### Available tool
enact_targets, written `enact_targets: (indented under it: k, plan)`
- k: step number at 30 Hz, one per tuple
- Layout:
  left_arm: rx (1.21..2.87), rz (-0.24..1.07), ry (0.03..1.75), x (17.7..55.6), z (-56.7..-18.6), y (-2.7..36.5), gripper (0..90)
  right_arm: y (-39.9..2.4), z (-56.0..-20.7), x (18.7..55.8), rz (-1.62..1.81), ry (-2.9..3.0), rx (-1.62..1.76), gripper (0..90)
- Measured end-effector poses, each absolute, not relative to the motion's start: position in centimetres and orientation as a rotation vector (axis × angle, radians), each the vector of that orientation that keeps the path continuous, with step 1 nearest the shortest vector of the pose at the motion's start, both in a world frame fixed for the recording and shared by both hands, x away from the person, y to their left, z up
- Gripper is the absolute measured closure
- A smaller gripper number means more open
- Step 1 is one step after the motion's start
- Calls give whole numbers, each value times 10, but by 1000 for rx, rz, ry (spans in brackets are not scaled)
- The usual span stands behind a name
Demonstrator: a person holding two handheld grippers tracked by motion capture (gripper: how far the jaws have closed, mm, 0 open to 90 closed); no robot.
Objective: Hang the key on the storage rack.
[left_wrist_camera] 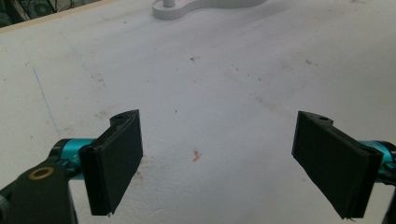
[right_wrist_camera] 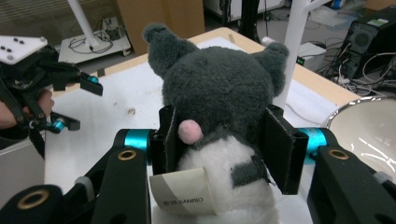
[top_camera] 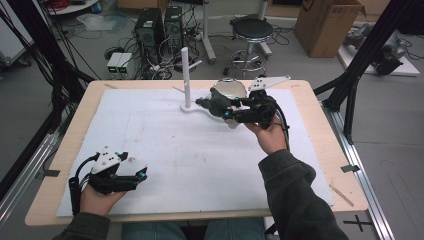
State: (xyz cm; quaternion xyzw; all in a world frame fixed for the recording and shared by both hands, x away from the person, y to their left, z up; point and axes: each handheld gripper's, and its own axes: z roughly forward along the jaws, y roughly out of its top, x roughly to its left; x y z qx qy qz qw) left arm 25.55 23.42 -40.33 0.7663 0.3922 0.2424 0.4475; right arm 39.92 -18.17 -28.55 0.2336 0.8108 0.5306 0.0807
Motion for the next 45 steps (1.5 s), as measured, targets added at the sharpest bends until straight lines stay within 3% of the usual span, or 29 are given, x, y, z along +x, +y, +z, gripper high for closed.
enact_targets:
  k: [45]
  plan:
    - [1871, 609, 991, 256, -404, 243, 166, -125, -255, 455, 1610, 2365, 675, 518]
